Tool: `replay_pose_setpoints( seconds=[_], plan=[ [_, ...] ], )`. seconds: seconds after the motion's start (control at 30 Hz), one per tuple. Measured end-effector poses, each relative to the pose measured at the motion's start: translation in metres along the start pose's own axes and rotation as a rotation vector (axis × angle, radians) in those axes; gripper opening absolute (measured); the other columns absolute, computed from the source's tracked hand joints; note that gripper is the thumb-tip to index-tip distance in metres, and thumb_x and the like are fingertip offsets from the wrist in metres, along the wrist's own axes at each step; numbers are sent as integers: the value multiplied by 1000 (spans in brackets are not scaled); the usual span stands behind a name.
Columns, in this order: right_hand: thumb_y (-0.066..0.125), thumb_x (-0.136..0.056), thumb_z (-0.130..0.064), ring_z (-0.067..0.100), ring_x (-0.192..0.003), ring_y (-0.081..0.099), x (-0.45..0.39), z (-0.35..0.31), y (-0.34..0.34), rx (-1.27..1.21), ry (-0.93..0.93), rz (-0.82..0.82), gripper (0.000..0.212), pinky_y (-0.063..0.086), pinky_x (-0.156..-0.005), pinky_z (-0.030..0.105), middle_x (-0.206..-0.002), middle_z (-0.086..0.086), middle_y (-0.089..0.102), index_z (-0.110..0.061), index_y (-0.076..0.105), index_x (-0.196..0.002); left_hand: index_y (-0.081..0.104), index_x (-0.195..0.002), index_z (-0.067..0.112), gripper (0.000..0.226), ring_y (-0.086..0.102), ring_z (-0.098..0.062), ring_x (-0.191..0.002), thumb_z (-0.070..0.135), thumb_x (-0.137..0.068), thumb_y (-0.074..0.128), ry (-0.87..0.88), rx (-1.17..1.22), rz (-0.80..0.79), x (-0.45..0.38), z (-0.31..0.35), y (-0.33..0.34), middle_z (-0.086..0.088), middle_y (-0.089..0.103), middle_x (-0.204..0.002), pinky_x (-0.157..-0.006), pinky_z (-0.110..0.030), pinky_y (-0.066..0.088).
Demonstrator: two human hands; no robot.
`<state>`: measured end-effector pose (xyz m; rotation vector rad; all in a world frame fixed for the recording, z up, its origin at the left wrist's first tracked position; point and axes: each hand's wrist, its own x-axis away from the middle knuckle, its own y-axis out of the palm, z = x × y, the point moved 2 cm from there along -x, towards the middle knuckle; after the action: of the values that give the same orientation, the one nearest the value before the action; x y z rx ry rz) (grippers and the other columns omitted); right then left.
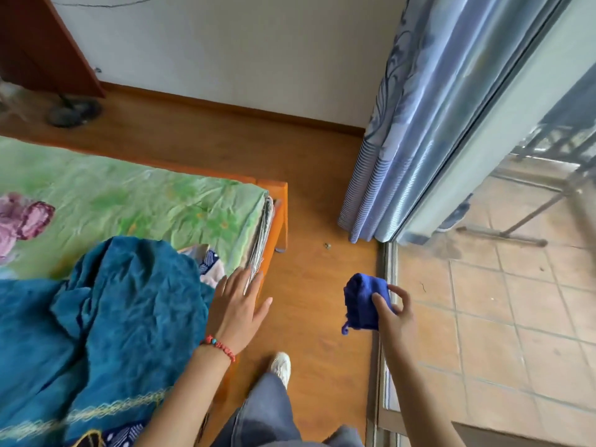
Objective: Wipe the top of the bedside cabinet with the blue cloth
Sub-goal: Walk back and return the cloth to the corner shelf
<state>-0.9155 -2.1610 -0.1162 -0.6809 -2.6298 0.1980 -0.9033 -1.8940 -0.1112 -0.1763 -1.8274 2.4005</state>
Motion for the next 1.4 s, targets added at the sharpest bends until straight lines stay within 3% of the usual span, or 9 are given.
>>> replay_pose_setpoints(
  seconds=[0.23,0.47,0.57,0.73,0.87,1.03,1.17,1.3,1.4],
  plan=[
    [59,-71,-25,21,-60,57,-88,-77,63,-61,-23,64,31,43,-53,27,-69,12,63,-23,53,-102,61,-112,0,54,58,-39,-103,40,-86,37,82,-11,33,-154,-34,-24,-23,60,-114,-85,-52,46],
    [59,-66,-31,28,-69,64,-207,-125,110,-65,-25,148,24,53,-70,42,-72,10,66,-39,52,-88,62,-112,0,54,57,-39,-104,41,-87,36,118,15,56,-295,-40,-16,-22,60,-115,-86,-52,44],
    [61,-78,-17,25,-70,61,-270,-151,131,-53,-66,103,24,50,-70,37,-72,6,64,-26,53,-99,58,-116,1,61,52,-40,-110,48,-94,26,82,60,42,-360,-47,-4,-23,56,-120,-89,-54,41],
    [61,-81,-12,15,-63,57,-379,-201,170,-36,-82,37,25,47,-66,28,-69,-1,60,-19,55,-104,61,-114,2,54,55,-39,-108,41,-85,36,-4,13,17,-464,-42,-6,-21,58,-119,-88,-52,42],
    [61,-84,-11,9,-65,55,-445,-257,202,38,-159,-70,22,41,-51,6,-71,-4,58,-19,53,-103,61,-114,3,54,55,-38,-106,41,-85,36,-90,17,24,-531,-49,-13,-20,58,-120,-89,-51,44],
    [63,-82,-13,16,-82,58,-515,-300,252,76,-177,-105,24,44,-76,29,-89,1,63,-21,55,-103,62,-112,4,52,56,-37,-101,40,-84,39,-194,47,60,-604,-70,-20,-21,59,-117,-86,-48,45],
    [60,-83,-7,-1,-80,53,-569,-332,300,91,-205,-149,23,40,-76,25,-87,-19,55,-22,53,-100,62,-112,4,53,57,-39,-101,42,-85,36,-233,30,59,-669,-96,-24,-21,59,-116,-83,-52,48],
    [61,-82,-7,10,-86,56,-626,-364,361,94,-236,-147,25,45,-77,27,-91,-14,55,-21,53,-101,60,-114,2,56,55,-40,-105,43,-87,33,-273,-1,38,-733,-137,-26,-22,58,-117,-85,-52,46],
    [61,-82,-8,5,-81,55,-657,-395,416,124,-270,-192,25,45,-70,19,-92,-12,55,-22,54,-101,61,-114,2,58,56,-37,-109,45,-88,31,-358,26,49,-766,-173,-35,-20,60,-117,-87,-53,44]
  ],
)
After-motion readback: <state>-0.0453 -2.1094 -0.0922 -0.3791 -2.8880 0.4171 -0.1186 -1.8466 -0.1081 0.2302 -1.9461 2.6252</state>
